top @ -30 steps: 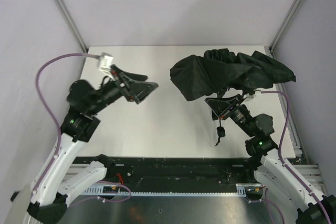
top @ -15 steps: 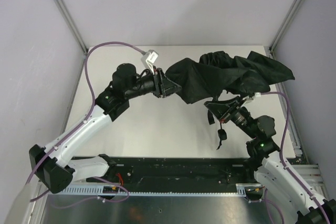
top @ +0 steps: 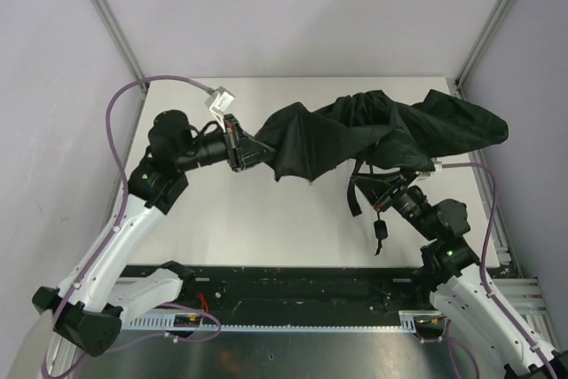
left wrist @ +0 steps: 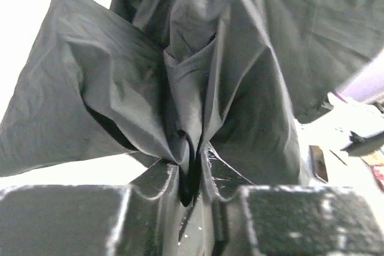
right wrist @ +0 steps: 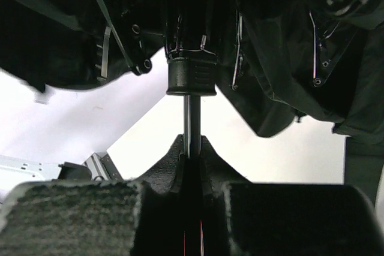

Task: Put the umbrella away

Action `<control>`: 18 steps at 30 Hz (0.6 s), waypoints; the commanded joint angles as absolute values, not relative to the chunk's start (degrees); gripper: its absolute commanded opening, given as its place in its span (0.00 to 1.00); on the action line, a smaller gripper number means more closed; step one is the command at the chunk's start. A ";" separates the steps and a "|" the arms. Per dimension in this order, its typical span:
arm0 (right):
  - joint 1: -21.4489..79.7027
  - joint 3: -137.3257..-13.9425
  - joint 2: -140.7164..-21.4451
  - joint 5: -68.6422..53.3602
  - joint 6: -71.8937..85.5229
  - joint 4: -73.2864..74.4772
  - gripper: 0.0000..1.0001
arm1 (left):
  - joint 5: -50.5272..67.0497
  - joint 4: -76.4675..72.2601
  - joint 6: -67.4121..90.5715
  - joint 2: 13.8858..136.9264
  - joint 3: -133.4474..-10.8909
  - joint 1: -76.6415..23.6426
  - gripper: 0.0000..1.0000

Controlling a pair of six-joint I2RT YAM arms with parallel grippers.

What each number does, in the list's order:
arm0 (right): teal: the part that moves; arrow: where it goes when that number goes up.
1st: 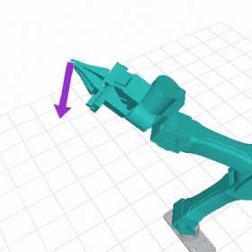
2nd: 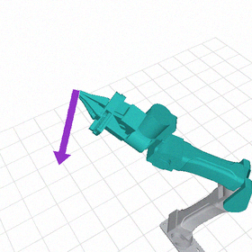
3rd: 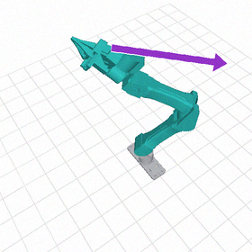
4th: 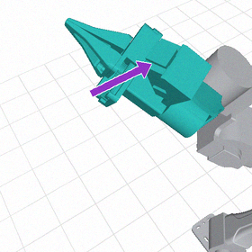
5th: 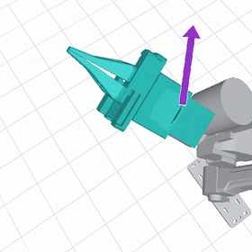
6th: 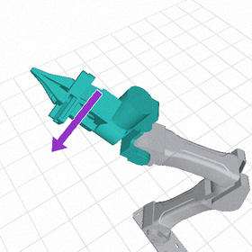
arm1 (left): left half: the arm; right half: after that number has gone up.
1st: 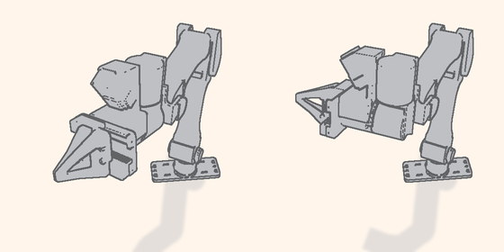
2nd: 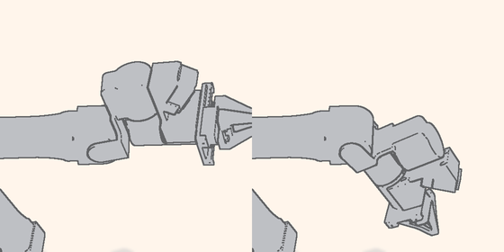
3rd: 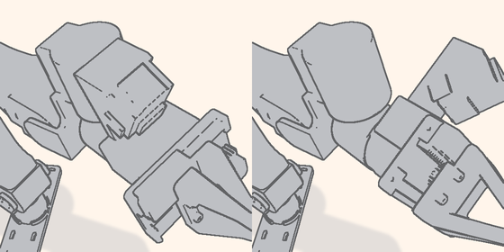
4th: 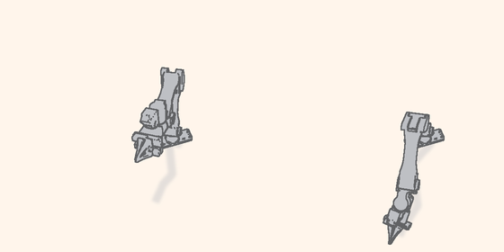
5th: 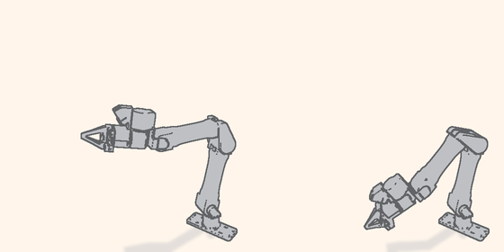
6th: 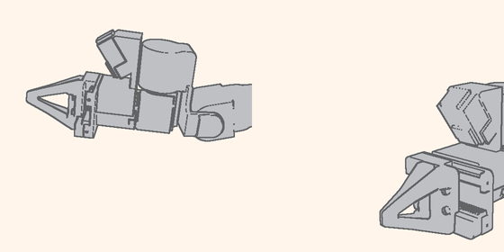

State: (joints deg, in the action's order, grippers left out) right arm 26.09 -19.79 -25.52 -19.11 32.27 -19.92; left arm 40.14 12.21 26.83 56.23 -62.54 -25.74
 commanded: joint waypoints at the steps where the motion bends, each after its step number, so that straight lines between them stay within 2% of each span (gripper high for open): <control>1: 29.55 -23.49 -25.57 -13.82 27.13 -23.24 0.00 | 48.02 14.10 26.00 57.46 -62.12 -24.99 0.33; 3: 30.68 -24.18 -25.64 -11.87 24.54 -21.45 0.00 | 48.61 14.29 24.69 56.22 -62.90 -24.70 0.51; 4: 31.03 -24.70 -25.74 -11.12 23.03 -20.22 0.00 | 49.00 14.75 23.86 55.40 -63.58 -24.31 0.58; 6: 31.40 -25.64 -26.03 -9.61 20.00 -17.36 0.00 | 49.78 16.76 21.65 53.75 -65.79 -22.93 0.64; 14: 31.63 -27.91 -28.26 -8.04 13.93 -13.37 0.00 | 45.81 21.93 21.23 55.19 -80.60 -21.53 0.69; 18: 31.63 -28.25 -29.41 -7.40 13.80 -13.88 0.00 | 32.16 21.91 19.68 58.39 -87.55 -32.01 0.70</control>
